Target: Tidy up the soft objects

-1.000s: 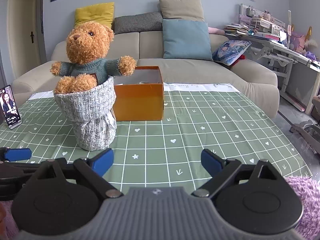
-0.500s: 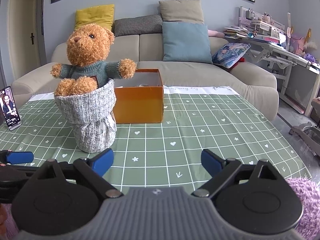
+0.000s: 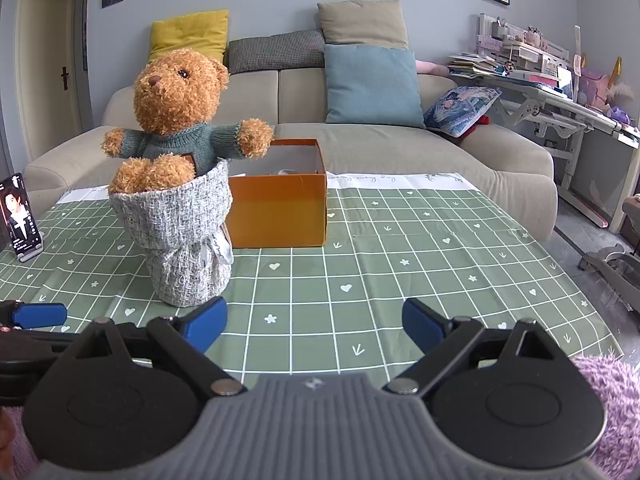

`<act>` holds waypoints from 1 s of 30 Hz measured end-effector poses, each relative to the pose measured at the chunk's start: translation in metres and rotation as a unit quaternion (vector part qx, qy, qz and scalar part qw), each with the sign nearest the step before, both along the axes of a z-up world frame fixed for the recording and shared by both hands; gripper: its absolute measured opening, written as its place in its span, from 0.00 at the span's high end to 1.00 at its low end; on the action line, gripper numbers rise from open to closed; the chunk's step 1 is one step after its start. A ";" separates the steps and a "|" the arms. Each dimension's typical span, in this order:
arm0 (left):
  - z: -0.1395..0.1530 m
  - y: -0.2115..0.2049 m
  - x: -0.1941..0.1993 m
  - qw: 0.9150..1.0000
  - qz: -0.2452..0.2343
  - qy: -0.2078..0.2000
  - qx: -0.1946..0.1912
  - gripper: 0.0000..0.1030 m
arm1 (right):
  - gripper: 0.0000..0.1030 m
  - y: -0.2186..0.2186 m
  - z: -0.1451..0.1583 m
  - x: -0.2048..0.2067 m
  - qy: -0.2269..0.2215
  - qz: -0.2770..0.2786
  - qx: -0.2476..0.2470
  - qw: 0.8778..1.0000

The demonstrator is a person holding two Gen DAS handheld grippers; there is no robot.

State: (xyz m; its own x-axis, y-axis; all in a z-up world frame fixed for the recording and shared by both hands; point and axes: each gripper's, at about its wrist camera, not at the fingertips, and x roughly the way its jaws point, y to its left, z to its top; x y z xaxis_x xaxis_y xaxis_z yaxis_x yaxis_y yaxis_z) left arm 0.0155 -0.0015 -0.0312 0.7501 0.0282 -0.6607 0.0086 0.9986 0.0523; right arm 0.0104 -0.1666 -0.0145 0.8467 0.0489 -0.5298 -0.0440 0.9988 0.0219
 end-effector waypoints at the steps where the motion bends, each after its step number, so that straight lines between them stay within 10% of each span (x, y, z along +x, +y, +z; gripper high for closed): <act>1: 0.000 0.000 0.000 1.000 0.000 0.000 0.000 0.12 | 0.10 0.000 0.000 0.000 0.000 0.000 0.000 1.000; 30: 0.003 -0.001 -0.001 1.000 0.000 -0.005 -0.002 0.12 | 0.10 -0.001 0.000 0.000 0.000 0.000 0.000 1.000</act>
State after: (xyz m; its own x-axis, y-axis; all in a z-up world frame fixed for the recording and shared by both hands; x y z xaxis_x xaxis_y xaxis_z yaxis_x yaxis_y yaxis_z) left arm 0.0141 -0.0022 -0.0280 0.7569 0.0251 -0.6531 0.0078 0.9988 0.0475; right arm 0.0104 -0.1672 -0.0146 0.8462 0.0494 -0.5306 -0.0447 0.9988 0.0217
